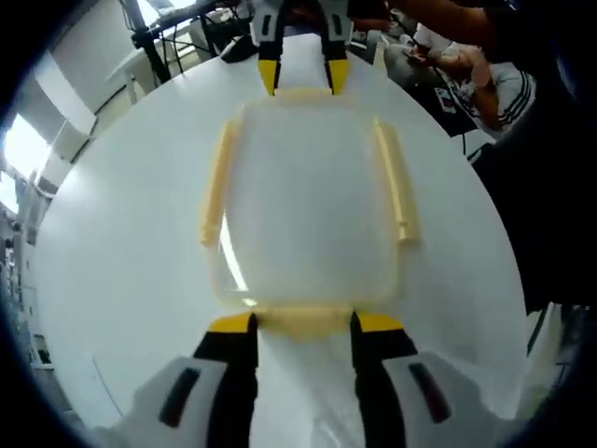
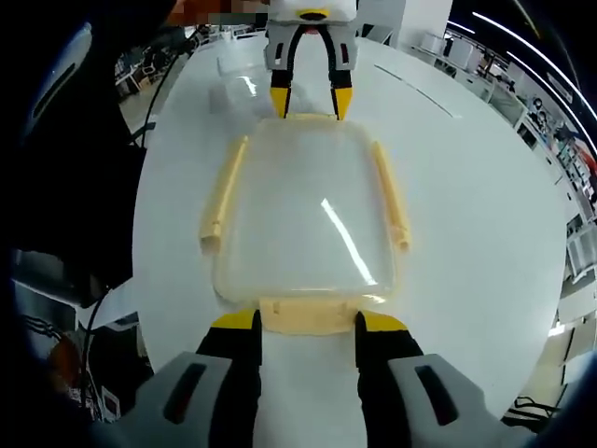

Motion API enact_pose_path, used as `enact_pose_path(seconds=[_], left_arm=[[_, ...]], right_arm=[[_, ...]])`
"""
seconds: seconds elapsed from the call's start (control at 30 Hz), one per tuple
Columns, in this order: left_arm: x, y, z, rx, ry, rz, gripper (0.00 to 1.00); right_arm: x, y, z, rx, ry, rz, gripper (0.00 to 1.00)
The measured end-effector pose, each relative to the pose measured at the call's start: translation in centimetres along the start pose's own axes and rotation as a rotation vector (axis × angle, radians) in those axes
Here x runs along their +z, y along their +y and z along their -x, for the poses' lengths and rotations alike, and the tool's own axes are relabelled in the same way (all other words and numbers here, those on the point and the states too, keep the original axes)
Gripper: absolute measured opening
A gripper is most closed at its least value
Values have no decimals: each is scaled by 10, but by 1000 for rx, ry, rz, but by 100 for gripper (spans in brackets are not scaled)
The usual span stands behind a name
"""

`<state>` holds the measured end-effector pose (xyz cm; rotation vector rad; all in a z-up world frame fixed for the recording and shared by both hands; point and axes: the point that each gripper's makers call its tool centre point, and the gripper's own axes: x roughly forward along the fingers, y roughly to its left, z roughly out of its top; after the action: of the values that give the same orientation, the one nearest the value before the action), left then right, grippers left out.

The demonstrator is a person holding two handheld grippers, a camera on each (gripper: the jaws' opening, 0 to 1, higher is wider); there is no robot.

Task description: Snap each plastic latch of the storage box into its locked position after aligning the lid with the box until every specified latch is closed and the lid sits flush.

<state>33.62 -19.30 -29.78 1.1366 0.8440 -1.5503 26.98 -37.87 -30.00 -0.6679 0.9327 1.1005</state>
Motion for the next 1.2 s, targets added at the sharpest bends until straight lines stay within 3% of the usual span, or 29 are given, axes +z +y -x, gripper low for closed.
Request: enact_pose_path(seconds=[0.37, 0.5, 0.73, 0.93, 1.2], left_arm=[[2, -5, 13, 24, 0, 24, 38], [7, -4, 27, 28, -26, 29, 38], [10, -7, 42, 55, -15, 28, 38], [2, -10, 58, 73, 1, 55, 38], [-13, -17, 77, 100, 5, 90, 38]], right_arm=[[9, -1, 14, -14, 34, 36, 39], [11, 1, 23, -14, 39, 48, 39], [22, 1, 37, -18, 38, 72, 39], [39, -3, 48, -18, 21, 104, 39], [60, -2, 45, -9, 30, 144, 39]])
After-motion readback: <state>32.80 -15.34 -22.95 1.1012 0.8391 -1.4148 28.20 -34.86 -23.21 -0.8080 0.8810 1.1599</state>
